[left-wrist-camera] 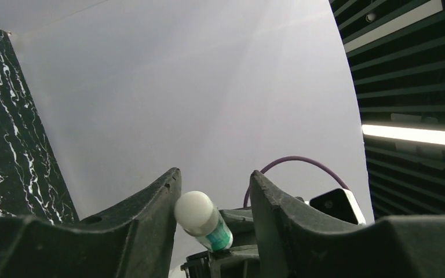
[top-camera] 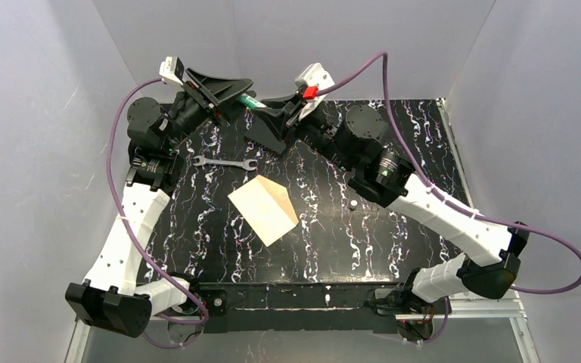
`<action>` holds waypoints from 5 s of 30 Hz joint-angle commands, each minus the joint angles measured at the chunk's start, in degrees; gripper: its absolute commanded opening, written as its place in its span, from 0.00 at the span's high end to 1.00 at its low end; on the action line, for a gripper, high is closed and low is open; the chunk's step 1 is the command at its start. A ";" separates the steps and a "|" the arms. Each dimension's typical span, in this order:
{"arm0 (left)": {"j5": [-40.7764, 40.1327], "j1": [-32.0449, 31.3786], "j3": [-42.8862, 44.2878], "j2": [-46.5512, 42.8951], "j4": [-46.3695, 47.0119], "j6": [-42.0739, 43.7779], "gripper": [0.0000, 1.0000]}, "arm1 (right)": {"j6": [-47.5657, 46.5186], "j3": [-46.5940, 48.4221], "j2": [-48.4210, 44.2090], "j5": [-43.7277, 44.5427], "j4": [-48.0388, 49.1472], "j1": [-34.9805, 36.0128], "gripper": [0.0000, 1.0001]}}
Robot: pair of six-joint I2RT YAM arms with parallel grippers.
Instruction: Place the letter into the envelope and seal it
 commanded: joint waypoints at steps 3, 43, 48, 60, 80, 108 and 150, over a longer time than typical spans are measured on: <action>1.34 0.62 1.23 -1.95 -1.32 0.32 0.66 | 0.04 -1.04 -3.76 0.08 0.22 -0.20 0.99; 4.26 0.60 1.42 -0.60 -1.36 -13.00 1.00 | -8.37 -12.66 -0.84 -4.44 30.81 -0.24 0.34; 5.73 0.64 3.51 -0.01 -1.44 -10.67 1.00 | -7.99 -10.12 -0.02 -4.85 28.05 -0.24 0.38; 6.03 0.64 2.68 -0.16 -1.45 -12.91 1.00 | -9.14 -8.61 1.43 -6.91 30.14 -0.24 0.52; 5.53 0.54 0.66 -1.38 -1.38 -14.08 1.00 | -9.51 -5.46 4.92 -4.67 29.11 -0.24 0.63; -12.08 1.28 -16.99 -12.94 -50.10 39.21 0.49 | 27.58 -10.61 3.86 12.28 -24.25 -3.10 0.99; -10.36 4.91 -19.83 35.80 -37.58 50.75 0.90 | 29.05 -2.10 39.68 6.14 -30.42 -0.86 0.99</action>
